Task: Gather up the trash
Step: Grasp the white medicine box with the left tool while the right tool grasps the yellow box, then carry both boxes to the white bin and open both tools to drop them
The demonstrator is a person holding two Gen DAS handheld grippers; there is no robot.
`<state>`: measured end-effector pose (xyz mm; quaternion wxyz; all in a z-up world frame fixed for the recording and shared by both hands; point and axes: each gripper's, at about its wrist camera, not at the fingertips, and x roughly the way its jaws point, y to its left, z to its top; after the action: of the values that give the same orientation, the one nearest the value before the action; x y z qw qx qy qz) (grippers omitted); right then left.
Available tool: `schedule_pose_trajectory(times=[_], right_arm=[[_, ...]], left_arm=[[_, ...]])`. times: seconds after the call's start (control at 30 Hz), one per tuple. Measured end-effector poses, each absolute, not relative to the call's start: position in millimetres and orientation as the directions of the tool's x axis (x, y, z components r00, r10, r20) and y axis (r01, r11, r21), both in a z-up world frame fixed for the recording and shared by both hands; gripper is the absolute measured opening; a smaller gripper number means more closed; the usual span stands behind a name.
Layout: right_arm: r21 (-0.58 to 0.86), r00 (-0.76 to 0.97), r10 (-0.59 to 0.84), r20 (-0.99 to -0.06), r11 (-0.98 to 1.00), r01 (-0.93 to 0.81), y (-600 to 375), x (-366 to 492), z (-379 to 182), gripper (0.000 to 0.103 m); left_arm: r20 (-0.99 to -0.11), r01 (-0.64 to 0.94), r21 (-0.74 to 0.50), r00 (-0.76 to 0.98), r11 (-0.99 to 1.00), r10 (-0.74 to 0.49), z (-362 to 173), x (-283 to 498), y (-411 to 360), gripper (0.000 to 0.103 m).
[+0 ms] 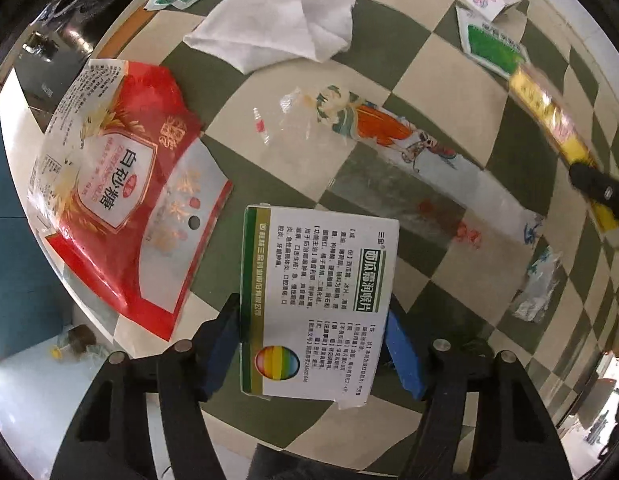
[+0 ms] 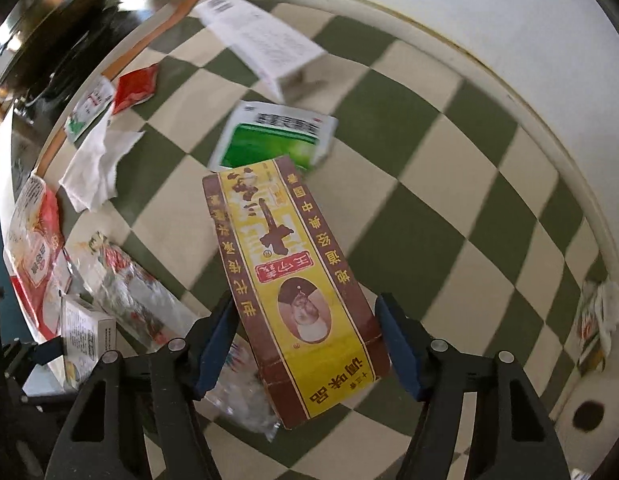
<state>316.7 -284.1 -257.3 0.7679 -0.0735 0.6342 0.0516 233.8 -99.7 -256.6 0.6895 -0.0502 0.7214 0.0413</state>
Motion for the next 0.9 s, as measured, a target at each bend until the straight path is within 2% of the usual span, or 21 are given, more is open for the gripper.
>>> schedule_pose_trajectory(times=[0.2, 0.37, 0.53, 0.73, 0.9], right_arm=[[-0.008, 0.207, 0.025, -0.978, 0.988, -0.153, -291.5, 313.4, -247.9, 0.068], [0.039, 0.242, 0.076, -0.967, 0.987, -0.157, -285.5, 309.3, -217.0, 0.066], [0.071, 0.281, 0.116, -0.953, 0.984, -0.165, -273.8, 289.9, -170.6, 0.064], [0.111, 0.318, 0.167, -0.933, 0.976, -0.187, -239.3, 273.9, -131.1, 0.063], [0.121, 0.346, 0.208, -0.915, 0.959, -0.257, -186.3, 253.7, -107.0, 0.062]], left_arm=[[-0.999, -0.094, 0.025, 0.035, 0.995, 0.029, -198.3, 237.9, -103.1, 0.064], [-0.989, -0.078, 0.036, 0.139, 0.996, 0.046, -117.5, 250.9, -99.9, 0.064], [-0.97, -0.091, 0.024, 0.24, 0.996, 0.045, -59.2, 245.8, -78.9, 0.064], [-0.945, -0.175, -0.024, 0.325, 0.984, 0.035, -53.7, 205.4, -31.3, 0.064], [-0.928, -0.272, -0.058, 0.37, 0.961, 0.049, -85.5, 180.2, 26.0, 0.064]])
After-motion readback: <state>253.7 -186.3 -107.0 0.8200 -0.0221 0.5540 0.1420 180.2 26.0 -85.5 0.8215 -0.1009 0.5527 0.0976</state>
